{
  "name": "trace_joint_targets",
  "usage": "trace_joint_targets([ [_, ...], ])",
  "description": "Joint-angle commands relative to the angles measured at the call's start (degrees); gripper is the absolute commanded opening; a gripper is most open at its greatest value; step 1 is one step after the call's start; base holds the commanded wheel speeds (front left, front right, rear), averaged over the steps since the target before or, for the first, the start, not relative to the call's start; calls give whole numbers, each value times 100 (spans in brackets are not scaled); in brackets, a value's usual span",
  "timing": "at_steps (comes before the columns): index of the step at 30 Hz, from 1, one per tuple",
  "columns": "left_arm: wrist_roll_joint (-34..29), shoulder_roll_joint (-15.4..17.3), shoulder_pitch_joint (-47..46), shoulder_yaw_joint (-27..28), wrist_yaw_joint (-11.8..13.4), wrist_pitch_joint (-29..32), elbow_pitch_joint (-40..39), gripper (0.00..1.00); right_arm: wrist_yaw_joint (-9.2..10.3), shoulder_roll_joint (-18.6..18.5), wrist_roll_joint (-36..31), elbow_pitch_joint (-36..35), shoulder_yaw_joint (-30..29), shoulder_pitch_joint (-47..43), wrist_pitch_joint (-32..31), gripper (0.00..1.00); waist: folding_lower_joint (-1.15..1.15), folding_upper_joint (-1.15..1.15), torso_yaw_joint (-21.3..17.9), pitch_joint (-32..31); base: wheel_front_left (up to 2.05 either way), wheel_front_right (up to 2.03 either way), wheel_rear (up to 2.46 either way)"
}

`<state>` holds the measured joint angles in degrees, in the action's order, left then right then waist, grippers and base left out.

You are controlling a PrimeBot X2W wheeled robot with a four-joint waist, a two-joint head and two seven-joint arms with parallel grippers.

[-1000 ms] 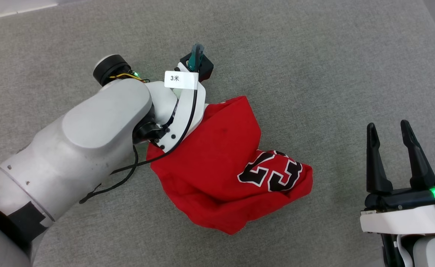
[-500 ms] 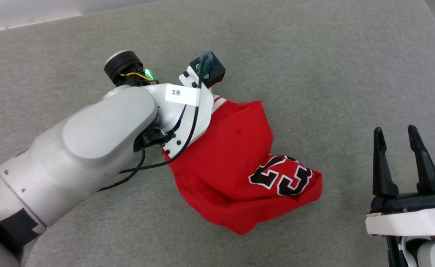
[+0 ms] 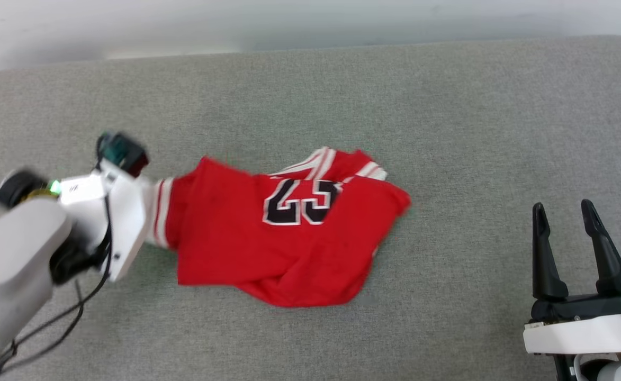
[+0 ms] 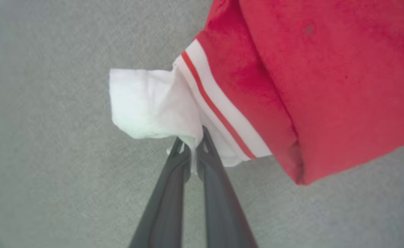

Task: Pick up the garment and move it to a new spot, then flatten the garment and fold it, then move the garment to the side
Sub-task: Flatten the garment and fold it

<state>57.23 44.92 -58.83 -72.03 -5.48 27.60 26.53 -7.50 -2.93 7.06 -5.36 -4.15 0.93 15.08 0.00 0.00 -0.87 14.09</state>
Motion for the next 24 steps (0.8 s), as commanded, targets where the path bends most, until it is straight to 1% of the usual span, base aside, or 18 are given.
trace_joint_targets([
  [1, 158, 102, 288, -9, 73, -21, 83, 0, 2, 10, -23, -8, -28, -65, 14, 100, 0, 0, 17, -10, 0, 0, 0],
  [4, 343, 221, 636, -18, 149, -1, 230, 0, 2, 11, -37, 6, -24, -103, 14, 100, 0, 0, 10, -12, 0, 0, 0],
  [7, 526, 177, 940, -11, 190, -47, 385, 0, 2, 10, -47, 25, -25, -99, 13, 100, 0, 0, 8, -47, 0, 0, 0],
  [8, 573, 151, 1018, -3, 203, -95, 430, 19, 2, 10, -56, 34, -16, -103, 13, 100, 0, 0, -1, -71, 0, 0, 0],
  [9, 587, 111, 1057, 9, 214, -161, 458, 48, 2, 10, -69, 45, -23, -120, 13, 100, 0, 0, 3, -98, 0, 0, 0],
  [10, 569, 81, 1052, 47, 240, -273, 482, 100, 2, 11, -76, 52, -30, -141, 13, 100, 0, 0, 12, -130, 0, 0, 0],
  [12, 514, 39, 1000, 102, 245, -483, 508, 100, 2, 11, -99, 62, -36, -178, 13, 100, 0, 0, 29, -204, 0, 0, 0],
  [16, 339, 60, 791, 288, 357, -1082, 472, 100, 2, 10, -130, 77, -54, -266, 13, 100, 0, 0, 63, -386, 0, 0, 0],
  [17, 152, 173, 675, 459, 511, -1655, 264, 100, 2, 11, -139, 89, -68, -402, 13, 100, 0, 0, 95, -589, 0, 0, 0],
  [21, -30, 290, 522, 576, 701, -2023, -122, 100, 2, 10, -124, 86, -54, -486, 13, 100, 0, 0, 113, -729, 0, 0, 0],
  [24, -53, 311, 396, 636, 722, -2015, -516, 100, 2, 10, -111, 83, -60, -532, 13, 100, 0, 0, 129, -785, 0, 0, 0],
])
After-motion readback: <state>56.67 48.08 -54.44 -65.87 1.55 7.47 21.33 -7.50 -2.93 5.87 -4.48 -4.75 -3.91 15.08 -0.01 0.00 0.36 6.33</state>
